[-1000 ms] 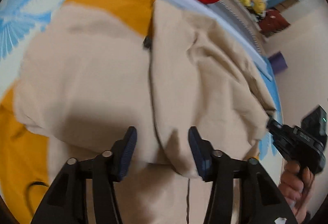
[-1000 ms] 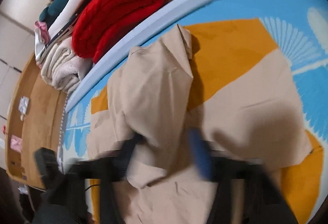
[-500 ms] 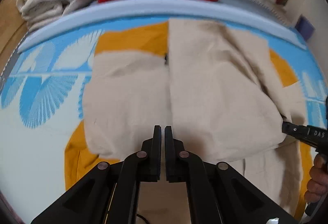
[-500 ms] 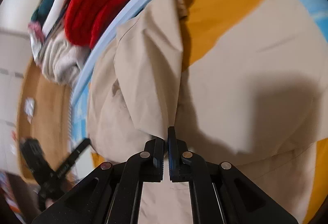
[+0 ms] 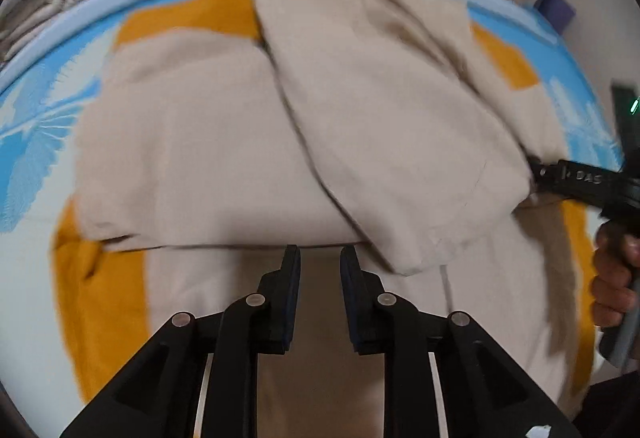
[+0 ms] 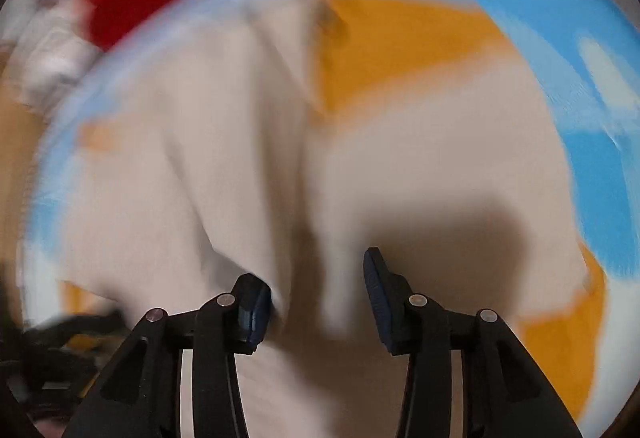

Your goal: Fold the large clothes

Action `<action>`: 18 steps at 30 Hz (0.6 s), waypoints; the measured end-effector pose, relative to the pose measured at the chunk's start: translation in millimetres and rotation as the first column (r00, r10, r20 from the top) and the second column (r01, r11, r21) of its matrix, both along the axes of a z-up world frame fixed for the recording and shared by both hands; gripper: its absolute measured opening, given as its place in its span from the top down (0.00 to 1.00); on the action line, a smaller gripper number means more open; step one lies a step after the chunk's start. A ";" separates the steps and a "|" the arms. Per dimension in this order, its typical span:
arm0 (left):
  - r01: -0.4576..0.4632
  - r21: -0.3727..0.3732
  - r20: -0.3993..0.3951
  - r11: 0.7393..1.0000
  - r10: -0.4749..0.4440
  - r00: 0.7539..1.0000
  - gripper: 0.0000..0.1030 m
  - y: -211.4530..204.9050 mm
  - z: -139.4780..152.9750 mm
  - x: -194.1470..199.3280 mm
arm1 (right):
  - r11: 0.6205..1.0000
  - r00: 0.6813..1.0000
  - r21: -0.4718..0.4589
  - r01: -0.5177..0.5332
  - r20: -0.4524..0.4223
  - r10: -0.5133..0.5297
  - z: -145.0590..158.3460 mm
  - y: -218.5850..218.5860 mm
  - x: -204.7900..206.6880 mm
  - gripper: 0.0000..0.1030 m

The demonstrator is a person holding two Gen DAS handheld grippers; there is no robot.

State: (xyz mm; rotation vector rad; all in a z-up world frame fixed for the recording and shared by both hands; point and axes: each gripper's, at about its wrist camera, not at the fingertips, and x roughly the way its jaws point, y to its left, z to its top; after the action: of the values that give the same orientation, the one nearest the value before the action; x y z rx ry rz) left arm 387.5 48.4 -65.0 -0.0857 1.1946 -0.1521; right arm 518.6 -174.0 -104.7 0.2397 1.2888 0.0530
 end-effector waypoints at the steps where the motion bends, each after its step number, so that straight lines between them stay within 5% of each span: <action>1: -0.003 0.007 0.030 1.000 0.003 1.000 0.81 3.3 14.4 -5.2 | 0.996 0.997 0.049 0.073 -0.006 -0.073 2.8 -15.7 -8.3 0.58; 3: -0.025 0.034 0.118 0.999 0.021 0.993 0.81 13.4 56.7 -24.9 | 0.992 0.992 0.037 0.118 0.034 -0.119 32.0 -28.3 -20.1 0.57; 6: -0.066 0.016 0.250 0.998 0.060 0.966 0.81 30.9 126.4 -72.1 | 0.996 0.969 -0.001 0.090 0.231 -0.088 108.6 -32.8 -46.6 0.57; 11: -0.070 -0.019 0.433 0.997 0.071 0.899 0.66 53.1 209.1 -171.8 | 0.999 0.839 0.046 0.030 0.541 -0.050 229.0 -49.6 -129.4 0.56; 12: -0.069 -0.030 0.481 0.997 0.075 0.873 0.61 57.5 228.7 -203.0 | 0.999 0.790 0.036 0.015 0.613 -0.034 253.0 -53.6 -163.7 0.56; 16: -0.076 -0.072 0.590 0.995 0.104 0.801 0.48 68.3 254.6 -283.9 | 1.000 0.687 -0.018 0.014 0.727 0.004 288.2 -72.4 -266.4 0.56; 18: -0.094 -0.105 0.615 0.990 0.139 0.776 0.43 77.0 244.4 -324.0 | 0.998 0.668 -0.052 0.040 0.744 0.012 287.8 -85.9 -314.6 0.56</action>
State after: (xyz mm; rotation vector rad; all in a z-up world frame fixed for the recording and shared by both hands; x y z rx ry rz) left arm 63.5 125.4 179.4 -0.1562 0.5128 -0.0993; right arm 204.0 -259.9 183.1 0.1431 0.4523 0.0861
